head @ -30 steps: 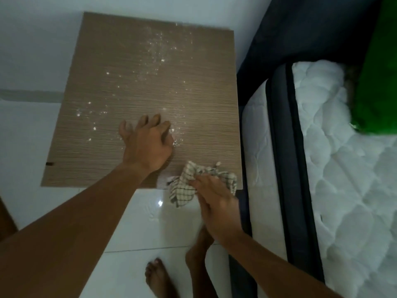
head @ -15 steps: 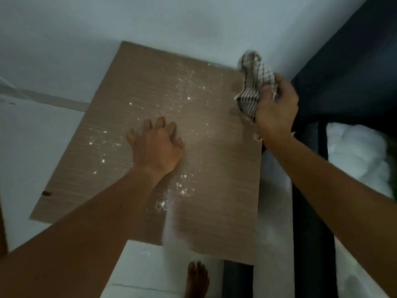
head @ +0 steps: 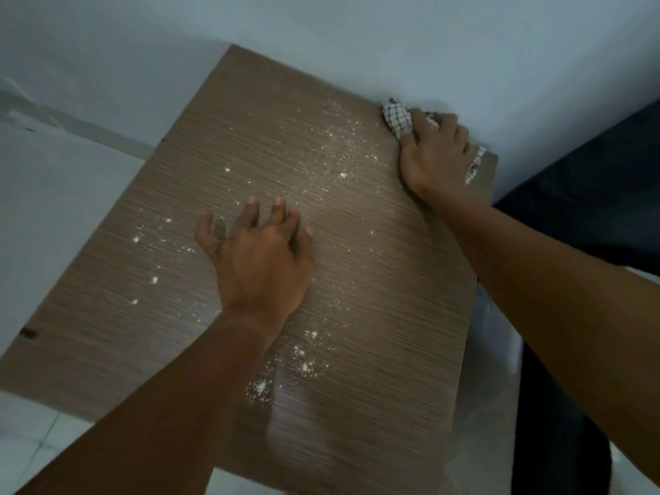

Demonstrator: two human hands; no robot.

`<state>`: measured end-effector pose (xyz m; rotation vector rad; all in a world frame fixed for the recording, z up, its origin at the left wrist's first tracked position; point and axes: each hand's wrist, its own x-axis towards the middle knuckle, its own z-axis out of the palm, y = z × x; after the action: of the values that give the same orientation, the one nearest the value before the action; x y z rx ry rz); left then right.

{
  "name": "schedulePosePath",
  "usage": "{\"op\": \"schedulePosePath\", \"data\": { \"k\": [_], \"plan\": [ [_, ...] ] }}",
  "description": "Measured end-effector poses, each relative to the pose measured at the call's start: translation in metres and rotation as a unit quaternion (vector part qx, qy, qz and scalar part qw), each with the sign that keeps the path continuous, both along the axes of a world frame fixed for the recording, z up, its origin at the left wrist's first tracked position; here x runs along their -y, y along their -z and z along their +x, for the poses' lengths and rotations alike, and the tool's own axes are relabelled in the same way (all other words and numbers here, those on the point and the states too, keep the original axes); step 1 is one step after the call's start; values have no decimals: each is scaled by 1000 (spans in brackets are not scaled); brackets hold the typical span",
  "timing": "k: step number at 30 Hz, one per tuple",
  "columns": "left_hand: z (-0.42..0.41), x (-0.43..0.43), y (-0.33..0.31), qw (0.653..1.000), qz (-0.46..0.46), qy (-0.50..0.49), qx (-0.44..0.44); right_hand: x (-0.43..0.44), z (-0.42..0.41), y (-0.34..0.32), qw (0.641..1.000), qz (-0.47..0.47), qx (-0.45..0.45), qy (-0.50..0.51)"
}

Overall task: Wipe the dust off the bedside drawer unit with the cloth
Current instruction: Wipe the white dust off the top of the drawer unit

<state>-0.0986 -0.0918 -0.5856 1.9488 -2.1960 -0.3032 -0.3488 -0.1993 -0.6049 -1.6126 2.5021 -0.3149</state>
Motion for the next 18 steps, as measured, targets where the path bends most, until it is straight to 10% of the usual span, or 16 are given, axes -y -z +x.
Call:
{"op": "schedulePosePath", "data": {
  "k": [18],
  "plan": [
    [96, -75, -5, 993, 34, 50, -97, -199, 147, -4, 969, 32, 8, -244]
  ]
}}
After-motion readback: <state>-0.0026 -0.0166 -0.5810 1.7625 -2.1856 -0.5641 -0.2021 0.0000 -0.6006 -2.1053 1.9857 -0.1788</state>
